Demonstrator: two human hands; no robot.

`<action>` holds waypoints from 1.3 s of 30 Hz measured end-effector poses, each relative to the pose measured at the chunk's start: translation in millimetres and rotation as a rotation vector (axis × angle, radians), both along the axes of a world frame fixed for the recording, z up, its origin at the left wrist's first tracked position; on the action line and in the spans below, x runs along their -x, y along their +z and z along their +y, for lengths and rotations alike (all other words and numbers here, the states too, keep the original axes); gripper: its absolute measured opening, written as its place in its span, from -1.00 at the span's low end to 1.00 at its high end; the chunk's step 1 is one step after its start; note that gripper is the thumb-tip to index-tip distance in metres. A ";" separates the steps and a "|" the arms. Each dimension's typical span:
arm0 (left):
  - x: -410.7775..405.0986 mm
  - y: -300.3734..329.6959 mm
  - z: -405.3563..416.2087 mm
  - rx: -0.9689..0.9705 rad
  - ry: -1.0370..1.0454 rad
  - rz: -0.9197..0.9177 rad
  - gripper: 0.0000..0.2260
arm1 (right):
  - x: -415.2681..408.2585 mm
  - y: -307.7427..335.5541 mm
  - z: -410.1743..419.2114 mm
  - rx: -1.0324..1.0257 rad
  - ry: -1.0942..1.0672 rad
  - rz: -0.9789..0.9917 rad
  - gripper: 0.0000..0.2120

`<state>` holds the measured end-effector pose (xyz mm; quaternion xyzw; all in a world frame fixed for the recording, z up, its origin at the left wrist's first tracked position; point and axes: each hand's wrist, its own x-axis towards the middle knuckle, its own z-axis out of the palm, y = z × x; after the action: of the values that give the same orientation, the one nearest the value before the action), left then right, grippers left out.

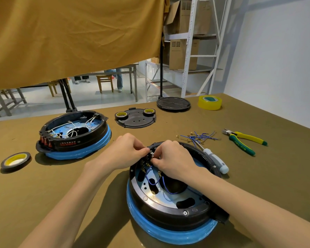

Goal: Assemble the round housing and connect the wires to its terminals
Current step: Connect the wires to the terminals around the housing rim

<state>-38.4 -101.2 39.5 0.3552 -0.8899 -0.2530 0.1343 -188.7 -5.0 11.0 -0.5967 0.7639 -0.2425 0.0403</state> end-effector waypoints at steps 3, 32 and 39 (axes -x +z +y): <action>0.5 -0.7 -1.1 -0.009 -0.006 0.000 -0.77 | 0.3 0.4 -1.4 0.001 -0.009 -0.003 -0.86; 25.1 -17.4 34.3 0.511 0.238 -0.145 -0.64 | 27.1 7.9 -3.1 -0.148 -0.026 -0.525 -0.87; 23.3 -15.5 34.3 0.477 0.232 -0.115 -0.66 | 24.6 7.7 -2.1 -0.153 -0.021 -0.644 -0.81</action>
<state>-61.7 -67.0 24.1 0.4269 -0.8838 0.0013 0.1915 -213.2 -7.0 18.7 -0.4768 0.7340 -0.3609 0.3218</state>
